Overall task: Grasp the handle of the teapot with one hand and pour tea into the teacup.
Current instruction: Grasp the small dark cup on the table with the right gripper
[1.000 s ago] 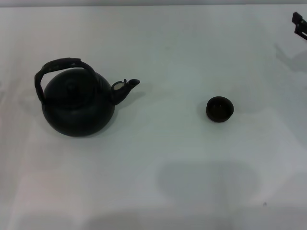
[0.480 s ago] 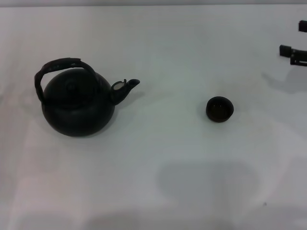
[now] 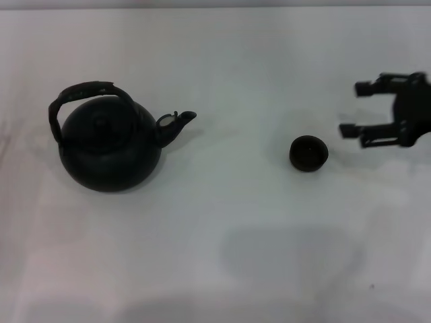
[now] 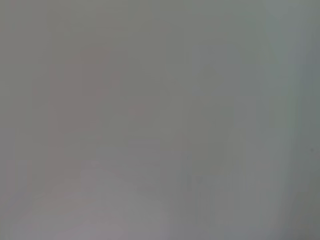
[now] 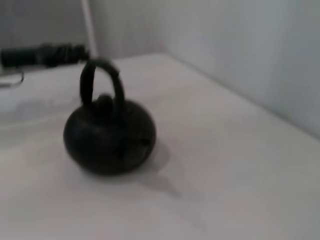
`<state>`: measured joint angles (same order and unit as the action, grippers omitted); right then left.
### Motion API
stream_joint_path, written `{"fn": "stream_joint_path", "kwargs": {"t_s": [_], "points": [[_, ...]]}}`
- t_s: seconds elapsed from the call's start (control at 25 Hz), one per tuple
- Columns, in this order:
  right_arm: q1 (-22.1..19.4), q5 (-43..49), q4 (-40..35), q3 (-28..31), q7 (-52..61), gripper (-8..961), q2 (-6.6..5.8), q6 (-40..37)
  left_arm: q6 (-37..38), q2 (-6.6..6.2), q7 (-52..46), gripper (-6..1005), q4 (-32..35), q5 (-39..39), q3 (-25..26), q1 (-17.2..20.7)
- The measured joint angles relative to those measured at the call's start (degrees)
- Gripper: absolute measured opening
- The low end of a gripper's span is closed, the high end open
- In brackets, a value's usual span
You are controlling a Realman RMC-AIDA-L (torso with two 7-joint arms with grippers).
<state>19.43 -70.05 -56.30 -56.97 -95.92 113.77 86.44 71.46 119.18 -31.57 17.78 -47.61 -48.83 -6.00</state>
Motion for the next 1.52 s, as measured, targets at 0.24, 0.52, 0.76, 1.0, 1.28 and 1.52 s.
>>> {"fn": "stream_joint_path", "kwargs": {"t_s": [0.24,0.52,0.76,1.0,1.28,1.52], "points": [[2.79,3.81,1.81,-4.66,-0.89,866,1.16,-3.79,0.11,0.07,0.04,691,-0.17,-0.04,-0.77,0.38],[3.54,4.64,1.99,-8.85,-1.68,866,1.44,-6.92,0.16,0.13,0.1,690,-0.17,-0.04,-0.78,0.79],[3.58,5.35,1.99,-12.11,-1.65,865,1.45,-9.4,0.17,0.19,0.11,690,-0.23,-0.04,-0.75,0.87],[3.55,5.49,1.96,-17.0,-1.65,864,1.45,-13.91,0.17,0.17,0.11,690,-0.23,-0.03,-0.83,0.83],[3.67,7.0,1.95,-20.48,-1.16,863,1.51,-17.29,0.17,0.17,0.11,691,-0.21,-0.03,-0.82,0.82],[3.87,7.95,2.0,-20.89,-0.85,863,1.54,-17.71,0.16,0.17,0.11,691,-0.2,-0.03,-0.82,0.81]]}}
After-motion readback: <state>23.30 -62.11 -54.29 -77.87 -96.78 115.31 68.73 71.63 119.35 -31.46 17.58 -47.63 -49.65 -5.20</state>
